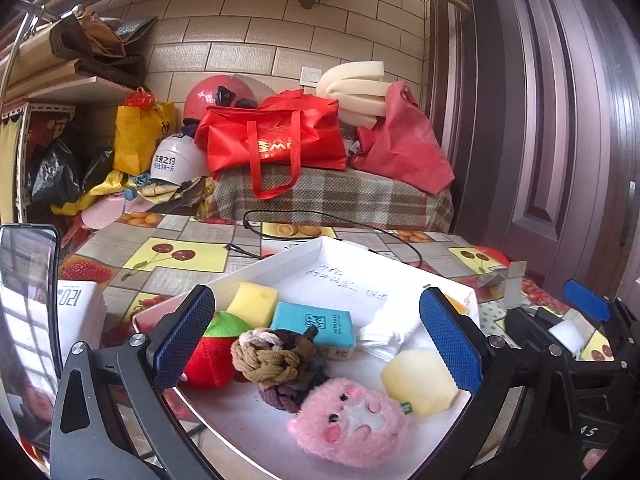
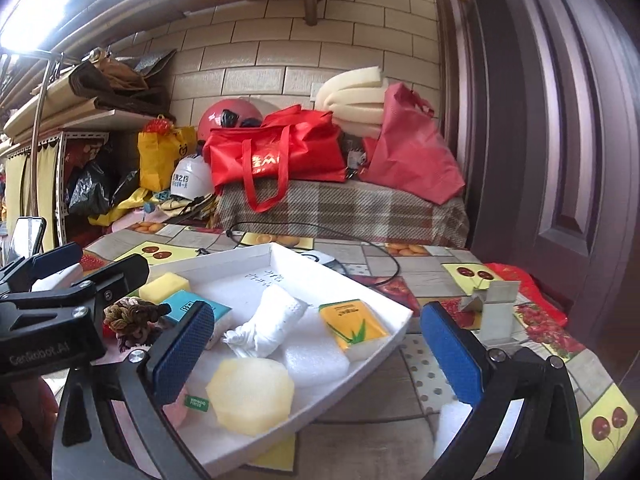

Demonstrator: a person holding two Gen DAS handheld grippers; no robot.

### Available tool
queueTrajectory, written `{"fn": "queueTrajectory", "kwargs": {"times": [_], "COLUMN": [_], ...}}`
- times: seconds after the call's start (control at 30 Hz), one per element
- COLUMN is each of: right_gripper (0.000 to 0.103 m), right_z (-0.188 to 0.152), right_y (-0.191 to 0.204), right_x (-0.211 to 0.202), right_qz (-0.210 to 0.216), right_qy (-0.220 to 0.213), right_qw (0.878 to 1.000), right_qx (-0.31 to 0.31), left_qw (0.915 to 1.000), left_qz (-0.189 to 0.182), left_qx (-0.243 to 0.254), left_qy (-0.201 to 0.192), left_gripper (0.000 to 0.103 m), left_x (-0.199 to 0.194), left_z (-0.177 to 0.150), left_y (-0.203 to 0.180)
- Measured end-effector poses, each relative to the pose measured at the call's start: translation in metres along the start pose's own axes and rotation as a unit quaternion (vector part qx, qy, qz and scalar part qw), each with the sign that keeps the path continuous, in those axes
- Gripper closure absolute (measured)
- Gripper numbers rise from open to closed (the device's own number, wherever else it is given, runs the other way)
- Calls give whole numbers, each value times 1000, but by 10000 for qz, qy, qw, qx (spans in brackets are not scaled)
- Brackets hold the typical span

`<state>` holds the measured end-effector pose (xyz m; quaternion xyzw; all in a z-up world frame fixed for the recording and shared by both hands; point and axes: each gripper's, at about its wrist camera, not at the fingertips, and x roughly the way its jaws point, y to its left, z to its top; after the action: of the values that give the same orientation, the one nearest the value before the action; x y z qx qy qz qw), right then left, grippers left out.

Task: Organize soft objects
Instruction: 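Release the rope knot into the tray with the left gripper while the right releases the tissue pack, then grasp the white foam block with the left gripper while the right grasps the patterned scrunchie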

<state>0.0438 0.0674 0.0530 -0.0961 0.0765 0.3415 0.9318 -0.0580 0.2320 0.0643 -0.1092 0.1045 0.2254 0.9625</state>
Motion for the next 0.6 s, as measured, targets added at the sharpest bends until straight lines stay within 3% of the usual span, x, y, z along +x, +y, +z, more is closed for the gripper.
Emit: {"fn": "queueTrajectory", "kwargs": {"times": [0.13,0.27,0.37,0.5,0.6], "right_gripper": [0,0,0,0,0], "right_z": [-7,-19,-32,-44,-53], "right_y": [-35,-89,-136,-182,-187], "right_x": [-41,-65,-71,-64,-50], "right_qz": [-609,-885,-970,-949,-525], "right_qy": [-240,7,496,1304,1853], "right_qw": [9973,9944,9901,9818,9777], "right_qx": [319,585,885,1003,839], "left_qw": [9992,9952,9879,9782,9663], "left_qz": [-329,-848,-1335,-1653,-1893], "left_qx": [117,450,682,1110,1541], "left_qy": [173,193,393,596,822], "left_gripper": [0,0,0,0,0], "left_x": [-5,-14,-19,-27,-22], "left_z": [-4,-10,-17,-27,-33], "left_y": [-18,-48,-77,-115,-140]}}
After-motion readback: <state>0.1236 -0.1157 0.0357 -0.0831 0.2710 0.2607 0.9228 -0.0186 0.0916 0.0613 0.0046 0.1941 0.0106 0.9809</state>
